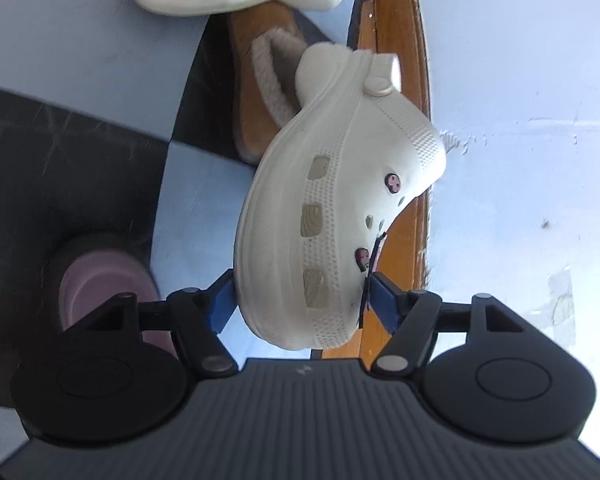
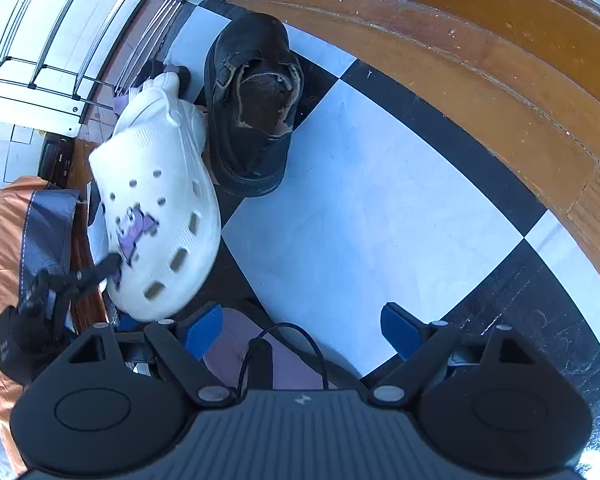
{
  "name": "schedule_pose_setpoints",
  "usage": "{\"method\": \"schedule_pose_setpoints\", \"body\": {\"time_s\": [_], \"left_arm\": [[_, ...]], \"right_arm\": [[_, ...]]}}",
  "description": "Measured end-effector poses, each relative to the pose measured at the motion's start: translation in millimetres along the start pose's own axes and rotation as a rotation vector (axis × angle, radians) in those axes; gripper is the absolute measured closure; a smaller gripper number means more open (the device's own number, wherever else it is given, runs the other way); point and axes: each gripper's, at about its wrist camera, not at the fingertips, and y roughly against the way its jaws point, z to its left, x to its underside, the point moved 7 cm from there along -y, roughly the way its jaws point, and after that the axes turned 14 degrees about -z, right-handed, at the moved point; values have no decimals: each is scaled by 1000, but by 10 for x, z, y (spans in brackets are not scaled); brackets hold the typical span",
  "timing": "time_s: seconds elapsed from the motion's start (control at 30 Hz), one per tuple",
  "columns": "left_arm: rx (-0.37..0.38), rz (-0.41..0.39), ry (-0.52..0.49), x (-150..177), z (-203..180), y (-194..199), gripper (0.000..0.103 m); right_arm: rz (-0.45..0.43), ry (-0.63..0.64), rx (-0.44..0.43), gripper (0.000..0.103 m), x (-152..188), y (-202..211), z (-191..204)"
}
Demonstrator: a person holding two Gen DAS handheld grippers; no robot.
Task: Organize scattered shoes
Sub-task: 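Lift the white clog out of the pile with the left tool, then set the white clog down on the mat beside the lilac clog, then grasp the white clog by its heel with the right tool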
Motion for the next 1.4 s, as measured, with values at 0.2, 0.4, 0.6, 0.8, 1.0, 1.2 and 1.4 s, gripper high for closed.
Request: {"method": "schedule_pose_setpoints", "body": {"time_s": [0.2, 0.4, 0.6, 0.8, 1.0, 1.2, 1.4], "left_arm": [[60, 104, 27, 416, -291, -171, 63], [79, 163, -86, 643, -520, 308, 47], [-15, 174, -107, 687, -391, 436, 21], [-143, 118, -170, 569, -46, 177, 21], [-156, 102, -90, 288, 163, 204, 21], [-164, 93, -87, 217, 216, 349, 16], [-185, 85, -109, 246, 274, 464, 14]], "right_arm": [[-17, -17, 26, 16, 6, 49, -54], [-89, 107, 79, 14, -98, 371, -97], [-127, 72, 129, 13, -120, 296, -397], [-66, 80, 34, 13, 41, -6, -98], [-54, 313, 11, 13, 162, -308, 469], [-29, 335, -22, 13, 175, -594, 848], [-9, 382, 26, 13, 103, -953, 1178]]}}
